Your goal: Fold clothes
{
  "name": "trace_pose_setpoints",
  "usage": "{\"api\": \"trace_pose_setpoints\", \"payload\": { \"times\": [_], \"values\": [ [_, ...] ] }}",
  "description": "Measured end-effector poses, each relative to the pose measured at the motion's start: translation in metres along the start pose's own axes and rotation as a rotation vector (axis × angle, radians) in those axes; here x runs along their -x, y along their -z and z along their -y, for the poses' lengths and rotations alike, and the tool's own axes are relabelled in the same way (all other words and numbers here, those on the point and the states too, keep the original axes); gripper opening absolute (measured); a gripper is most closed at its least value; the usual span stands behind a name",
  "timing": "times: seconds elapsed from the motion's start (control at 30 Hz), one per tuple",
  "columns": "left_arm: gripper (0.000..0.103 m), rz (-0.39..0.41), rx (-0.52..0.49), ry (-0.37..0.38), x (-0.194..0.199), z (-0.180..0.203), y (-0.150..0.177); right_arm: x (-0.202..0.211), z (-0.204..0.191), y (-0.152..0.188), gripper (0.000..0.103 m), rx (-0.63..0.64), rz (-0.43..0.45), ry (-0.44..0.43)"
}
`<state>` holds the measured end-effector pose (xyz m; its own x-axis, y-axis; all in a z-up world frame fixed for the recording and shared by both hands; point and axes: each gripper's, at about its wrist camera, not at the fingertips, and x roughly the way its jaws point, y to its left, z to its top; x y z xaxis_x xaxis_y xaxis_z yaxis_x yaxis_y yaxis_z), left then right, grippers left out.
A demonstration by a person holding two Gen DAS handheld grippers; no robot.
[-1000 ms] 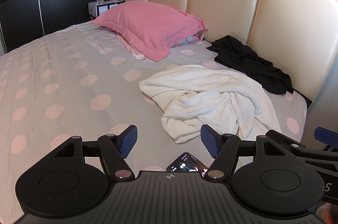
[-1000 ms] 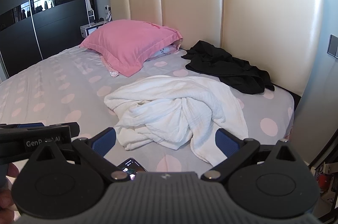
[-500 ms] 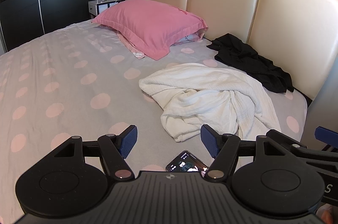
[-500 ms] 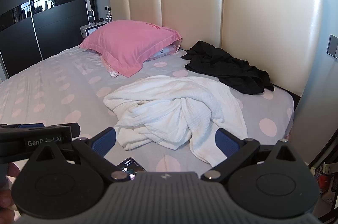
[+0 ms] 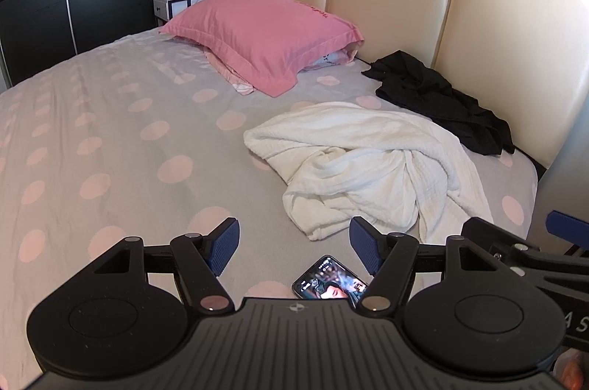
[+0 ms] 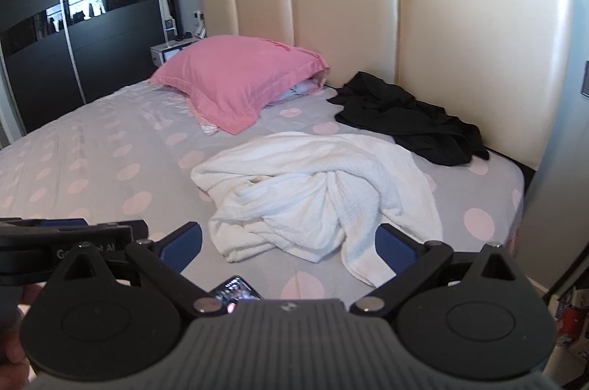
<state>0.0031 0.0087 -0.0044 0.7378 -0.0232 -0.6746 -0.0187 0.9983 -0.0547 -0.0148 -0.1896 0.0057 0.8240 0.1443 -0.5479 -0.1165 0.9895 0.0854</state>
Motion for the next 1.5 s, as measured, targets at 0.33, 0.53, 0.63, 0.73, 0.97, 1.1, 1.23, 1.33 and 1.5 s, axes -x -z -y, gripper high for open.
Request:
{"api": "trace_pose_setpoints", "payload": {
  "times": [0.33,0.53,0.63,0.73,0.97,1.1,1.23,1.33,1.5],
  "values": [
    [0.065,-0.024,0.031,-0.013,-0.011,-0.025,-0.004,-0.025,0.004,-0.033,0.101,0.159,0.000,-0.057],
    [0.065,-0.045,0.072,-0.040,-0.023,-0.052,-0.004,-0.076,0.027,-0.056,0.099,0.218,-0.006,-0.072],
    [0.065,-0.056,0.081,-0.066,-0.033,-0.065,-0.001,-0.111,0.040,-0.059,0.099,0.232,-0.059,-0.074],
    [0.065,-0.066,0.093,-0.090,-0.043,-0.076,0.002,-0.146,0.053,-0.058,0.099,0.218,-0.092,-0.050],
    [0.065,-0.140,0.139,-0.130,-0.068,-0.104,0.018,-0.230,0.079,-0.058,0.074,0.270,-0.159,-0.005],
    [0.064,-0.198,0.109,-0.140,-0.080,-0.115,0.026,-0.261,0.084,-0.056,0.073,0.286,-0.181,0.023],
    [0.064,-0.236,0.125,-0.149,-0.084,-0.126,0.032,-0.285,0.085,-0.056,0.058,0.298,-0.208,0.058],
    [0.064,-0.248,0.124,-0.166,-0.081,-0.135,0.036,-0.301,0.086,-0.058,0.042,0.291,-0.232,0.078],
    [0.064,-0.262,0.087,-0.209,-0.070,-0.146,0.041,-0.292,0.081,-0.068,0.014,0.269,-0.212,0.069]
  ]
}}
